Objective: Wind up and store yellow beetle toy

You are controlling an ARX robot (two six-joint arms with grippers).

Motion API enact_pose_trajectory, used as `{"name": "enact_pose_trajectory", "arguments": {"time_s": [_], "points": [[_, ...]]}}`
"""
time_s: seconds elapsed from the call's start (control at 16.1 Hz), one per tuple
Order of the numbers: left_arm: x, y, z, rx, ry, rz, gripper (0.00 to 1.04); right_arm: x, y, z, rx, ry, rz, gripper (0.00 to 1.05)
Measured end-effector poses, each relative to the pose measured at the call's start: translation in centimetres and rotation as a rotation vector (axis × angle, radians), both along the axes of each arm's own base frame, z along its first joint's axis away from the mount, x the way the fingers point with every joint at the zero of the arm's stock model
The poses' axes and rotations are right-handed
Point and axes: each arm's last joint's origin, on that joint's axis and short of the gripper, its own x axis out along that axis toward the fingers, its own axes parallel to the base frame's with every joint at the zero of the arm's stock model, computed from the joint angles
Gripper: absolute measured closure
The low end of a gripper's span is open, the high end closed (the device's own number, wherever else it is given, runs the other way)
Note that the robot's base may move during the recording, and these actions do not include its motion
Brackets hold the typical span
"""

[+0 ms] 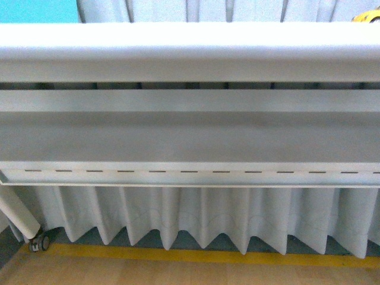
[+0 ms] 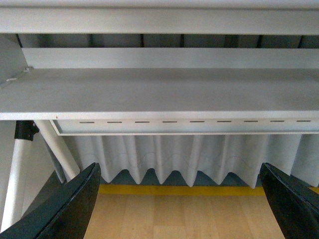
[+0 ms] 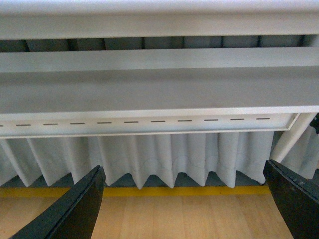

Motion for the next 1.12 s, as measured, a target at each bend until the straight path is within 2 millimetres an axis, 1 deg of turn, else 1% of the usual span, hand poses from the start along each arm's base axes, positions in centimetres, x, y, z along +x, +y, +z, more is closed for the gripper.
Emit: {"name": "enact_pose_trajectory", "arguments": {"time_s": [1.12], "points": [[0.00,-0.01,0.00,0.000,0.000,-0.003,0.07,0.00,0.00,0.01,0.002,-0.001,0.000,0.07]]}}
